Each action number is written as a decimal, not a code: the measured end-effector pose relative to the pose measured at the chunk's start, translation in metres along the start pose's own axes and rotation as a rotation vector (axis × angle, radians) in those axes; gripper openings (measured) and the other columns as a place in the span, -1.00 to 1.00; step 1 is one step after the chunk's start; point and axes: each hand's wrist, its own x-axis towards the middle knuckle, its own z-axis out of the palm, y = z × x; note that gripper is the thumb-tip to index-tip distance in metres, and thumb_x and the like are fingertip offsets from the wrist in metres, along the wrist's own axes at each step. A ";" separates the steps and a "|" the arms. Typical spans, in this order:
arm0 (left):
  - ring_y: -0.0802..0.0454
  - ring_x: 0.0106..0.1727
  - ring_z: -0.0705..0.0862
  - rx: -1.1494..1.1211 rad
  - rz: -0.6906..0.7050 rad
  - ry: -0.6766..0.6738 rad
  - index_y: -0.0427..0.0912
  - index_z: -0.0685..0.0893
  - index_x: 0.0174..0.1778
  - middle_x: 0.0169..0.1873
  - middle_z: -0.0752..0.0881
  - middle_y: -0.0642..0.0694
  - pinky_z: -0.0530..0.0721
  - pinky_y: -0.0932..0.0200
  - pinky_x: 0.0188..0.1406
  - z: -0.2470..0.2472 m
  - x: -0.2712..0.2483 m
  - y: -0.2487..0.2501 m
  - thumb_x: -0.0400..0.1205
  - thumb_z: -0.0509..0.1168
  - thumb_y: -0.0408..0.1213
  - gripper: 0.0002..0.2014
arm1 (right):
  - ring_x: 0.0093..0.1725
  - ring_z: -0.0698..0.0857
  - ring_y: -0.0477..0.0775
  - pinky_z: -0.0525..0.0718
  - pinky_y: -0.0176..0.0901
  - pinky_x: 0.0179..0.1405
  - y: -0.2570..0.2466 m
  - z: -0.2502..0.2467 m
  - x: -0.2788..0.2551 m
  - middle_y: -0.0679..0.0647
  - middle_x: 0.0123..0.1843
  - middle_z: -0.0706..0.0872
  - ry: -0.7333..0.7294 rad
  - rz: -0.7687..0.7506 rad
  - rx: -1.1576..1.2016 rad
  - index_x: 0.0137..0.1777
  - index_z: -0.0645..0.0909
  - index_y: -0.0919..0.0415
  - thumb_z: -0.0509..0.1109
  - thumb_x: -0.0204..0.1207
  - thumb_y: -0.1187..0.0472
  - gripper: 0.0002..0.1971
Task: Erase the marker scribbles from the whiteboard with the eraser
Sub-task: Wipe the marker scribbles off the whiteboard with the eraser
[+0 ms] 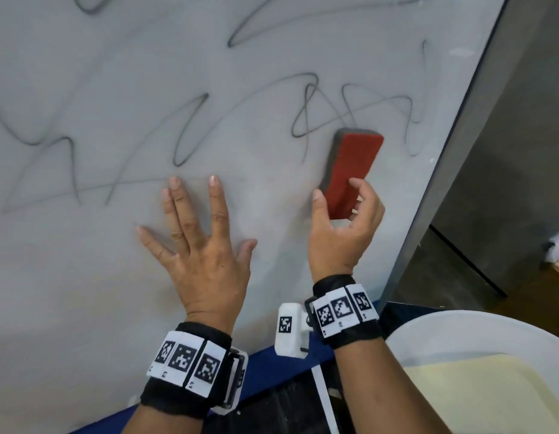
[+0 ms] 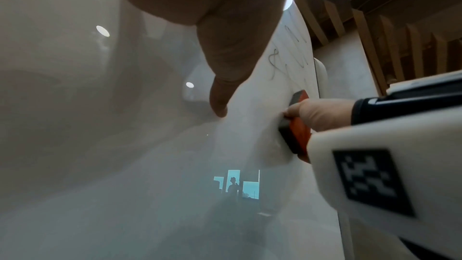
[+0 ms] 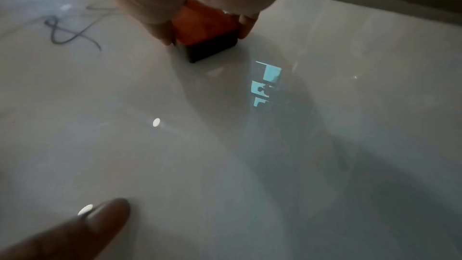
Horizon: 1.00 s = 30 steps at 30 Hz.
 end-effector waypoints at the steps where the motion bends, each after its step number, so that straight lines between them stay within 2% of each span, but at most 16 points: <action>1: -0.17 0.71 -0.22 0.003 0.002 0.002 -0.01 -0.16 0.75 0.68 -0.16 -0.30 -0.07 -0.62 0.53 -0.001 -0.001 -0.003 0.41 0.56 0.11 0.20 | 0.18 0.63 0.17 0.70 0.13 0.11 -0.002 0.000 0.003 0.13 0.24 0.57 0.054 0.098 0.056 0.29 0.60 0.17 0.64 0.38 0.21 -0.51; 3: -0.18 0.71 -0.21 0.009 0.009 0.010 -0.02 -0.12 0.76 0.68 -0.14 -0.30 -0.06 -0.60 0.54 -0.002 -0.003 -0.008 0.41 0.57 0.09 0.18 | 0.14 0.64 0.16 0.72 0.08 0.04 -0.009 0.006 0.000 0.13 0.24 0.54 0.090 0.175 0.080 0.31 0.58 0.15 0.62 0.40 0.21 -0.51; 4: -0.19 0.72 -0.21 0.011 0.013 0.014 -0.03 -0.10 0.76 0.68 -0.14 -0.30 -0.05 -0.60 0.55 -0.002 -0.003 -0.009 0.41 0.57 0.08 0.18 | 0.14 0.64 0.17 0.72 0.08 0.05 -0.016 0.009 -0.006 0.13 0.24 0.55 0.068 0.137 0.060 0.30 0.58 0.16 0.63 0.39 0.22 -0.51; 6: -0.20 0.72 -0.19 0.011 0.020 0.020 -0.04 -0.09 0.76 0.69 -0.13 -0.31 -0.04 -0.60 0.56 -0.002 -0.004 -0.009 0.41 0.57 0.07 0.17 | 0.18 0.62 0.21 0.67 0.03 0.17 -0.027 0.015 -0.025 0.16 0.21 0.59 -0.043 -0.040 0.008 0.24 0.62 0.23 0.65 0.35 0.25 -0.53; 9: -0.20 0.73 -0.15 -0.008 0.032 0.035 -0.03 -0.07 0.76 0.70 -0.10 -0.30 -0.03 -0.59 0.57 -0.002 -0.004 -0.011 0.43 0.56 0.05 0.14 | 0.17 0.60 0.20 0.48 -0.40 0.28 -0.032 0.012 -0.037 0.22 0.20 0.61 -0.220 -0.277 -0.068 0.15 0.69 0.26 0.66 0.32 0.25 -0.60; 10: -0.18 0.73 -0.14 -0.008 0.035 0.039 -0.02 -0.07 0.76 0.70 -0.10 -0.28 -0.03 -0.58 0.57 -0.003 -0.005 -0.013 0.43 0.56 0.05 0.14 | 0.17 0.60 0.21 0.45 -0.44 0.29 -0.028 0.010 -0.031 0.22 0.20 0.62 -0.224 -0.311 -0.085 0.15 0.70 0.26 0.66 0.33 0.24 -0.61; 12: -0.15 0.74 -0.17 0.001 0.024 0.046 0.00 -0.06 0.76 0.70 -0.09 -0.26 -0.06 -0.56 0.57 -0.004 -0.006 -0.020 0.43 0.57 0.07 0.14 | 0.18 0.63 0.25 0.60 -0.16 0.30 -0.020 0.007 -0.012 0.16 0.20 0.63 -0.129 -0.236 -0.065 0.19 0.68 0.19 0.64 0.34 0.20 -0.59; 14: -0.12 0.74 -0.23 0.005 0.006 0.052 0.02 -0.06 0.76 0.70 -0.09 -0.25 -0.09 -0.53 0.58 -0.005 -0.007 -0.027 0.44 0.55 0.12 0.13 | 0.15 0.65 0.20 0.69 0.14 0.16 -0.016 0.005 0.007 -0.02 0.19 0.59 0.029 -0.022 0.023 0.25 0.62 0.06 0.62 0.35 0.12 -0.54; 16: -0.11 0.75 -0.22 -0.003 0.001 0.059 0.02 -0.05 0.76 0.71 -0.10 -0.24 -0.07 -0.53 0.59 -0.006 -0.008 -0.033 0.44 0.55 0.12 0.12 | 0.12 0.64 0.15 0.71 0.15 0.06 -0.023 0.010 0.007 -0.10 0.18 0.54 0.094 0.112 0.047 0.29 0.59 0.04 0.61 0.36 0.09 -0.51; 17: -0.12 0.75 -0.19 -0.013 0.005 0.064 0.01 -0.03 0.76 0.71 -0.09 -0.24 -0.07 -0.52 0.59 -0.006 -0.008 -0.034 0.44 0.55 0.10 0.11 | 0.13 0.63 0.15 0.71 0.14 0.05 -0.030 0.014 0.000 -0.07 0.19 0.54 0.089 0.111 0.044 0.29 0.59 0.06 0.61 0.36 0.10 -0.51; 19: -0.15 0.74 -0.10 -0.043 0.011 0.085 -0.02 0.03 0.75 0.70 -0.04 -0.24 -0.07 -0.49 0.61 -0.006 -0.009 -0.035 0.43 0.57 0.04 0.08 | 0.16 0.62 0.17 0.70 0.08 0.14 -0.046 0.021 -0.026 0.06 0.21 0.58 -0.005 -0.020 0.046 0.26 0.61 0.14 0.64 0.35 0.17 -0.52; 22: -0.19 0.72 0.04 -0.105 0.011 0.146 -0.12 0.15 0.72 0.69 0.07 -0.26 -0.05 -0.40 0.65 -0.007 -0.010 -0.039 0.50 0.54 -0.11 -0.06 | 0.18 0.60 0.15 0.57 -0.27 0.27 -0.061 0.028 -0.059 0.15 0.21 0.60 -0.255 -0.284 -0.013 0.18 0.69 0.17 0.66 0.34 0.18 -0.59; 23: -0.20 0.71 0.09 -0.134 0.012 0.170 -0.16 0.18 0.71 0.68 0.12 -0.27 -0.02 -0.37 0.66 -0.008 -0.011 -0.042 0.54 0.50 -0.17 -0.13 | 0.18 0.60 0.15 0.55 -0.31 0.27 -0.063 0.029 -0.060 0.15 0.21 0.60 -0.294 -0.330 -0.028 0.16 0.71 0.15 0.67 0.34 0.17 -0.60; 25: -0.20 0.69 0.18 -0.194 0.008 0.214 -0.23 0.25 0.68 0.67 0.21 -0.27 0.06 -0.30 0.68 -0.012 -0.014 -0.048 0.60 0.41 -0.24 -0.26 | 0.18 0.62 0.21 0.57 -0.26 0.28 -0.063 0.031 -0.055 0.18 0.19 0.59 -0.274 -0.335 -0.012 0.15 0.72 0.18 0.69 0.31 0.21 -0.60; 28: -0.25 0.62 0.33 -0.306 0.007 0.240 -0.28 0.32 0.65 0.63 0.31 -0.27 0.30 -0.29 0.59 -0.020 -0.014 -0.058 0.64 0.35 -0.28 -0.36 | 0.15 0.63 0.25 0.65 0.03 0.23 -0.069 0.036 -0.055 0.19 0.17 0.59 -0.178 -0.212 0.042 0.16 0.70 0.24 0.71 0.28 0.30 -0.56; 30: -0.26 0.54 0.44 -0.378 0.006 0.276 -0.28 0.33 0.63 0.58 0.37 -0.26 0.46 -0.25 0.46 -0.028 -0.012 -0.063 0.68 0.31 -0.27 -0.42 | 0.14 0.62 0.22 0.65 0.03 0.21 -0.082 0.043 -0.069 0.17 0.18 0.60 -0.204 -0.228 0.044 0.15 0.70 0.23 0.70 0.27 0.29 -0.57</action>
